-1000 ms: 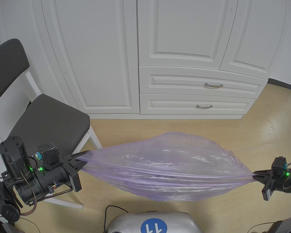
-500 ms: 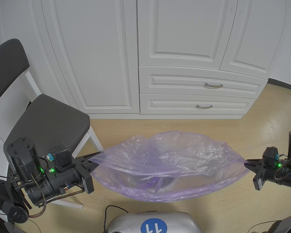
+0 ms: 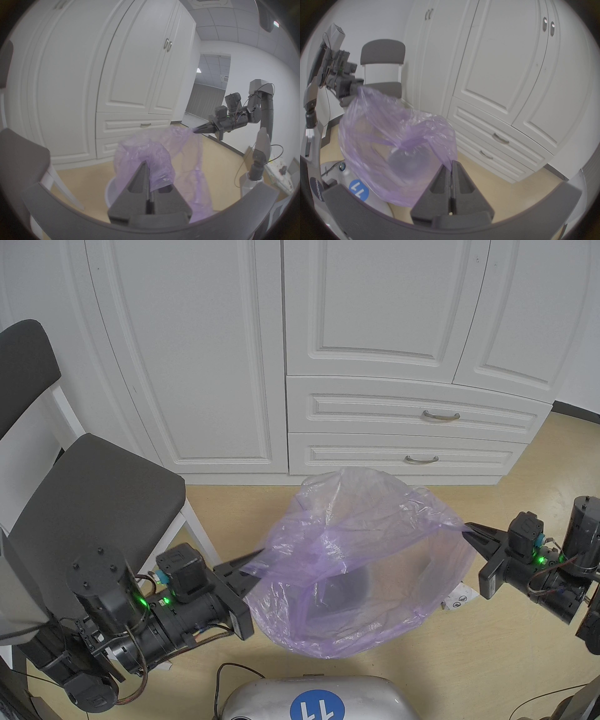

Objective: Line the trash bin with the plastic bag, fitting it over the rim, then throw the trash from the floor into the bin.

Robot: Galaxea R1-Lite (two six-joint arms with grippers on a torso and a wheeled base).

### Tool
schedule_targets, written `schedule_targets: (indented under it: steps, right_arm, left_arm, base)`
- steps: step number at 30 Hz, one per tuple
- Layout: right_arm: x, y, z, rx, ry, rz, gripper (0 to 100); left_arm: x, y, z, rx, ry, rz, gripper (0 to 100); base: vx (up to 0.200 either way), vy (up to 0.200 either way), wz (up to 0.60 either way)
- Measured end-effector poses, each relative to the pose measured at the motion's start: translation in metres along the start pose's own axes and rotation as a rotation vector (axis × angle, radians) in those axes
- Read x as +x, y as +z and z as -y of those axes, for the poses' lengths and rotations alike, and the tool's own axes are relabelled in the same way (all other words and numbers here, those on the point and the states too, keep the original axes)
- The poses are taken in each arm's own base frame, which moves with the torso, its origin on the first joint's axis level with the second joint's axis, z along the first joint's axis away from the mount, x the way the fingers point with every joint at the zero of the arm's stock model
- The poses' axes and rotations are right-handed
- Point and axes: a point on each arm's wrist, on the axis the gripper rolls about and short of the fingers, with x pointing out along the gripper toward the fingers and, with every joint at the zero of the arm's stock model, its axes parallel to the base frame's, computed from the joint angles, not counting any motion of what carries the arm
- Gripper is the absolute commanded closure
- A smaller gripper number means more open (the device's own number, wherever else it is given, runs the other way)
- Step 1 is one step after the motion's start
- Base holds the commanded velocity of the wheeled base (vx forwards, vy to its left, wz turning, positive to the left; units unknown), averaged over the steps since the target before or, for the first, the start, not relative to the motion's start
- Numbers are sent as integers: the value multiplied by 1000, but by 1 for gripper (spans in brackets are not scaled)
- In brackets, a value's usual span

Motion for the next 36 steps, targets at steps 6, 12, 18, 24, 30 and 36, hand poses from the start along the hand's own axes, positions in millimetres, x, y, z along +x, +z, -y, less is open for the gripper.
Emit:
schedule_targets:
  steps: [6,12,18,24,30,36]
  right_arm:
    - [14,-9,-27,16,55,62,100]
    - [25,-27,-50,8,119,1,100]
    - [29,-41,-55,-4,129,-65,100]
    - [43,-54,-44,40,130,-140,100]
    - [63,-76,-34,182,255,-327,100]
    - [67,-78,-26,342,376,-504,100]
  left_arm:
    - [10,-11,17,-88,-66,-42,100]
    - [24,-21,23,-153,-34,-64,100]
    - [36,-24,22,-238,3,-59,100]
    - [43,-27,7,-279,47,-57,100]
    - [49,-32,-16,-352,87,-86,100]
    - [52,-34,-25,-410,101,-144,100]
  base:
    - [0,0,0]
    - [0,0,0]
    - [0,0,0]
    - [0,0,0]
    - [0,0,0]
    - [0,0,0]
